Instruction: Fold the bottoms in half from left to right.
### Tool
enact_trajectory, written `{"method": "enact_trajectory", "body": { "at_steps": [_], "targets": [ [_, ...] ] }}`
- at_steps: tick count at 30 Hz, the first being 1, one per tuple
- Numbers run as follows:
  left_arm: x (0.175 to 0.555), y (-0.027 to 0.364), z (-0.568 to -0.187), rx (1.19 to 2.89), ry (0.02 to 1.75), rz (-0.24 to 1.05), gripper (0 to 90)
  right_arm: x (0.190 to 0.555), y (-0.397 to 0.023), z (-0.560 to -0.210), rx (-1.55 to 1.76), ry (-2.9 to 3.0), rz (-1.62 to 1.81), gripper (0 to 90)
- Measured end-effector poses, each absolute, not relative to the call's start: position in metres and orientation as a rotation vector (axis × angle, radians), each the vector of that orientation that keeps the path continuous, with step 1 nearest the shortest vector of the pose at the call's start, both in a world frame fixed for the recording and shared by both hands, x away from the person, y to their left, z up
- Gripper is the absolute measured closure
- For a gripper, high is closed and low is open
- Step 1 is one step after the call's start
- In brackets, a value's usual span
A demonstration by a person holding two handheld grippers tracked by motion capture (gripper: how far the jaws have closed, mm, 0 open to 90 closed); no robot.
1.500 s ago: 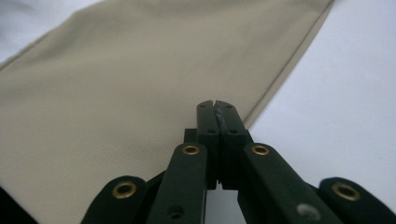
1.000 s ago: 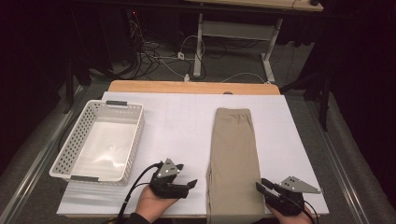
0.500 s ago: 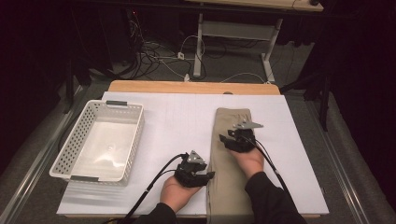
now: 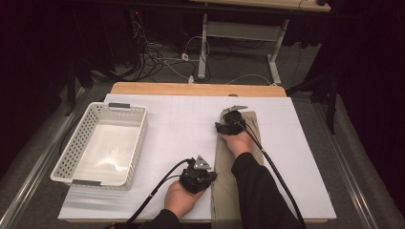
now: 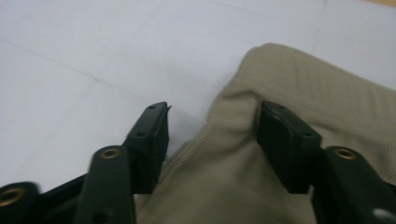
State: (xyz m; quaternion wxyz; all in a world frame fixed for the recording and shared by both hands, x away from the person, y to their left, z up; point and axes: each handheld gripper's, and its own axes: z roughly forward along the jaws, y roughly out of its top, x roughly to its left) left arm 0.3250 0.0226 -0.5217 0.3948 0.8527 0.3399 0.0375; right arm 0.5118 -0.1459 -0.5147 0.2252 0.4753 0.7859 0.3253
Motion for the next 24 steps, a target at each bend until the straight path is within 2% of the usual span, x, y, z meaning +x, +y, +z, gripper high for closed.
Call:
{"method": "enact_trajectory", "body": {
  "at_steps": [1,3,5,13,24],
  "targets": [
    [0.324,0.022,-0.522,2.162,0.859,0.099,83.4,0.512,-0.146,-0.515,1.296,2.16,0.885,56.3],
    [0.322,0.021,-0.521,2.178,0.84,0.122,84.5,0.512,-0.148,-0.514,1.288,2.157,0.883,74.9],
    [0.322,0.02,-0.521,2.178,0.839,0.125,84.7,0.513,-0.151,-0.514,1.282,2.163,0.88,86.3],
    [0.316,0.03,-0.517,2.115,0.87,0.121,85.2,0.516,-0.149,-0.506,1.266,2.172,0.959,88.2],
    [0.304,0.069,-0.518,2.102,0.941,0.134,85.0,0.51,-0.093,-0.505,1.156,2.242,0.995,88.0]
  ]
}}
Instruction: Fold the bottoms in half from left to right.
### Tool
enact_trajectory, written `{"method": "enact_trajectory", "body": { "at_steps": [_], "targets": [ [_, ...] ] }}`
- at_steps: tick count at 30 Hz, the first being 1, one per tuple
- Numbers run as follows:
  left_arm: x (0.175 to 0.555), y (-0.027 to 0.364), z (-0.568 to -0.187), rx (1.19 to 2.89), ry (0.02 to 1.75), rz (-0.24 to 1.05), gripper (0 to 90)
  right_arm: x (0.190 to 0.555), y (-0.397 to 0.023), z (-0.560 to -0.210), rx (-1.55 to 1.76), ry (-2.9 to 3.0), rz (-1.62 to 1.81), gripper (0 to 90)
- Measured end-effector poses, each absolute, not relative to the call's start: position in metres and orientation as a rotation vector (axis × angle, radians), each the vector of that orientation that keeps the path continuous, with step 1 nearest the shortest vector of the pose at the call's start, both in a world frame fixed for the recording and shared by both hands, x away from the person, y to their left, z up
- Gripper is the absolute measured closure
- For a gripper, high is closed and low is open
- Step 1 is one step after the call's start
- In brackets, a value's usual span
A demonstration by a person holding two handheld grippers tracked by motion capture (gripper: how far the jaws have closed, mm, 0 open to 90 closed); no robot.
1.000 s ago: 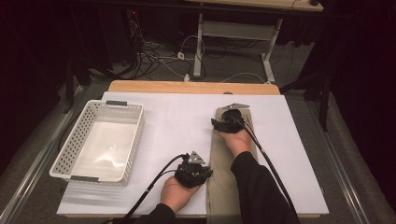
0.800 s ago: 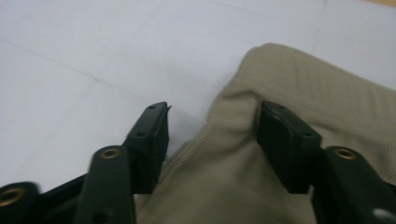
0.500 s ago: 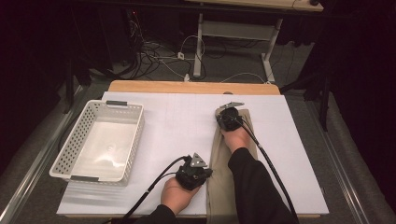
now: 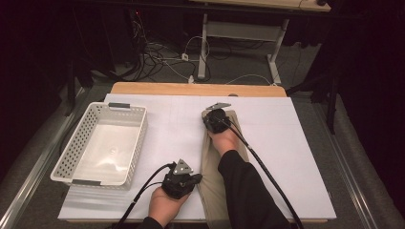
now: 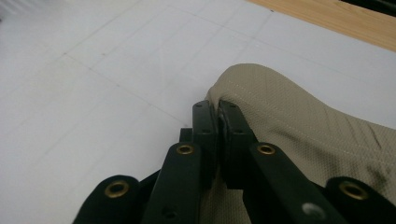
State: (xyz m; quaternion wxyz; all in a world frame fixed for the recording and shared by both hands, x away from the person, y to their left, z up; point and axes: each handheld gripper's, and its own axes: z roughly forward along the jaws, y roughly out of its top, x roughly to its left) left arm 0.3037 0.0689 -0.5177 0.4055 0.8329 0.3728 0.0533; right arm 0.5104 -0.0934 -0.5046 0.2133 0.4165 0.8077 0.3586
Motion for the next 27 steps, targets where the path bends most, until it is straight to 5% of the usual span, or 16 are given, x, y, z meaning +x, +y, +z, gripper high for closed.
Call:
{"method": "enact_trajectory", "body": {
  "at_steps": [2,7,12,25,27],
  "targets": [
    [0.305,0.068,-0.52,2.113,0.969,0.119,83.0,0.51,-0.088,-0.505,1.145,2.248,0.989,84.4],
    [0.301,0.068,-0.518,2.112,0.947,0.15,60.7,0.502,-0.099,-0.497,1.161,2.252,1.04,56.9],
    [0.28,0.065,-0.511,2.116,0.88,0.191,50.8,0.475,-0.124,-0.485,1.145,2.223,1.119,47.1],
    [0.239,0.043,-0.524,2.146,0.806,0.14,51.2,0.392,-0.203,-0.483,1.137,2.159,1.179,28.7],
    [0.235,0.042,-0.528,2.133,0.778,0.151,60.0,0.376,-0.216,-0.484,1.138,2.148,1.19,26.4]
  ]
}}
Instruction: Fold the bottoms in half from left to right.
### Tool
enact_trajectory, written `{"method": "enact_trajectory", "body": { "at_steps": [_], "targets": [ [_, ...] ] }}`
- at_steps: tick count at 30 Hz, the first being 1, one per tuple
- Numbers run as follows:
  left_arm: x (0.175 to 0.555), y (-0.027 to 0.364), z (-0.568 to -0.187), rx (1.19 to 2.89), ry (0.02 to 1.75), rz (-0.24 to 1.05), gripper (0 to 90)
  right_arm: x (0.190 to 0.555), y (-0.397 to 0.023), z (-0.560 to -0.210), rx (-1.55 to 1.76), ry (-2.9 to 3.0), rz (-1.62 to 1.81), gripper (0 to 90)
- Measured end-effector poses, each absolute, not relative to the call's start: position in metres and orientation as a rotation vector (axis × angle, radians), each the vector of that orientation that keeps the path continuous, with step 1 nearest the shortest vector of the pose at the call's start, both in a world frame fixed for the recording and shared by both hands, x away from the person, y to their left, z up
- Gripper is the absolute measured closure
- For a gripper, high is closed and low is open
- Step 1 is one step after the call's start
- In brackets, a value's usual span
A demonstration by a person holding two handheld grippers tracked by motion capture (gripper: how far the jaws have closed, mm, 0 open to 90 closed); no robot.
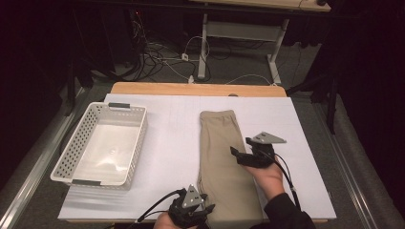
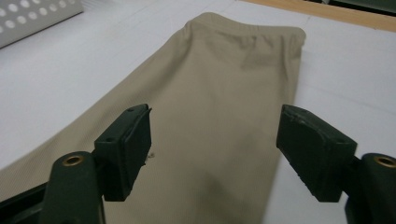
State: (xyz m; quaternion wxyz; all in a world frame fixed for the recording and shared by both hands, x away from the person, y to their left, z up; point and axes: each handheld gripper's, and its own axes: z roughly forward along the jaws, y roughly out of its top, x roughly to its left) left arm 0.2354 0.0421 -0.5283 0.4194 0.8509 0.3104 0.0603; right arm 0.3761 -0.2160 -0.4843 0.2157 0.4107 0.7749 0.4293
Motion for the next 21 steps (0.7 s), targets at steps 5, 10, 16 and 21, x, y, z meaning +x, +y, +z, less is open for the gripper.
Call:
{"method": "enact_trajectory", "body": {
  "at_steps": [5,10,16,21],
  "targets": [
    [0.236,0.044,-0.53,2.121,0.8,0.194,80.8,0.34,-0.24,-0.489,1.153,2.122,1.233,19.2],
    [0.237,0.05,-0.528,2.124,0.81,0.169,84.3,0.312,-0.254,-0.494,1.158,2.096,1.253,14.2],
    [0.234,0.062,-0.524,2.122,0.811,0.163,84.3,0.292,-0.26,-0.5,1.159,2.077,1.273,8.1],
    [0.235,0.067,-0.523,2.093,0.81,0.126,76.6,0.287,-0.26,-0.508,1.168,2.104,1.247,2.5]
  ]
}}
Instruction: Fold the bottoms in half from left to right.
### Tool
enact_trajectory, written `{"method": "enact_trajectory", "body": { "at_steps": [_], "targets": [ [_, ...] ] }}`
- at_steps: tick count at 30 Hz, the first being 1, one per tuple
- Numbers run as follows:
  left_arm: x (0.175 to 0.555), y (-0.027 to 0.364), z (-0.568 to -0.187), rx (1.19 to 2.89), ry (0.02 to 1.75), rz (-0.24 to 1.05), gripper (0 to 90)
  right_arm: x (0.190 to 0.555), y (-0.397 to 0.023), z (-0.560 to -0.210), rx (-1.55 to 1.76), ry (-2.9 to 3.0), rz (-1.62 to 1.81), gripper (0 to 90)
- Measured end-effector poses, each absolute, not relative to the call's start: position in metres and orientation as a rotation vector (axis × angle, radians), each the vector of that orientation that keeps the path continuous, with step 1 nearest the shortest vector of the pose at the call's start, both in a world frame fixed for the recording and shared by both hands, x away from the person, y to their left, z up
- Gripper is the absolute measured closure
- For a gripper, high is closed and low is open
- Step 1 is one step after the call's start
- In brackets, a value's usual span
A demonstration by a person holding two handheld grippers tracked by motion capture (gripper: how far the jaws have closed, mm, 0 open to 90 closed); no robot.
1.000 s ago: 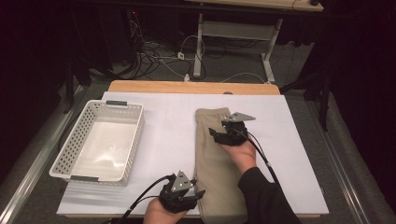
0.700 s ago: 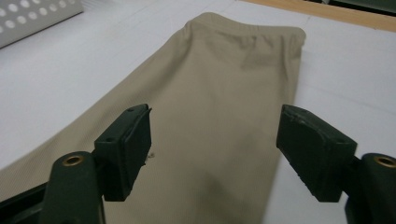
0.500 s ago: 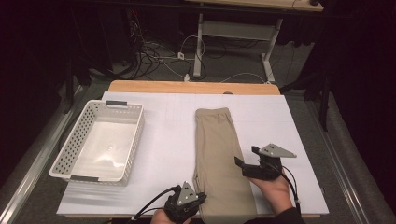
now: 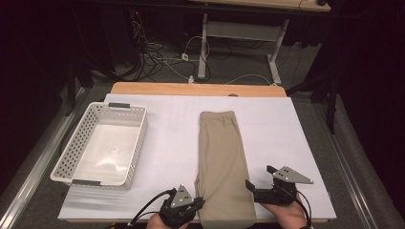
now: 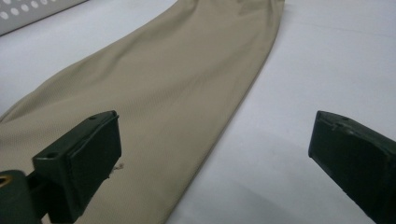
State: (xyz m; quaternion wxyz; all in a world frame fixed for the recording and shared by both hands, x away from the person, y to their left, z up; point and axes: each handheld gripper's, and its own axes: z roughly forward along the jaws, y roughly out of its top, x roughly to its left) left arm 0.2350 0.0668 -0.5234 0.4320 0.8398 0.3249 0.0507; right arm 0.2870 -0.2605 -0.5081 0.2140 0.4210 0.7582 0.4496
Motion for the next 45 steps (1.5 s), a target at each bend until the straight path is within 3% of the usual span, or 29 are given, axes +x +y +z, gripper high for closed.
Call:
{"method": "enact_trajectory", "body": {
  "at_steps": [7,10,14,16,19,35,45],
  "targets": [
    [0.242,0.087,-0.514,2.003,0.828,0.141,37.9,0.287,-0.261,-0.51,1.161,2.111,1.251,0.5],
    [0.25,0.1,-0.509,2.001,0.79,0.182,32.8,0.287,-0.262,-0.511,1.156,2.105,1.262,0.5],
    [0.26,0.116,-0.506,2.037,0.795,0.289,15.7,0.287,-0.264,-0.511,1.155,2.096,1.267,0.5],
    [0.265,0.124,-0.509,2.034,0.808,0.348,11.8,0.286,-0.264,-0.511,1.155,2.092,1.27,0.4],
    [0.277,0.131,-0.515,2.036,0.856,0.342,0.0,0.286,-0.264,-0.51,1.163,2.091,1.277,0.5],
    [0.287,0.138,-0.516,1.92,0.848,0.264,0.0,0.296,-0.251,-0.503,1.151,2.069,1.306,0.5],
    [0.288,0.126,-0.518,1.922,0.837,0.361,0.0,0.31,-0.253,-0.502,1.167,2.087,1.299,0.5]
  ]
}}
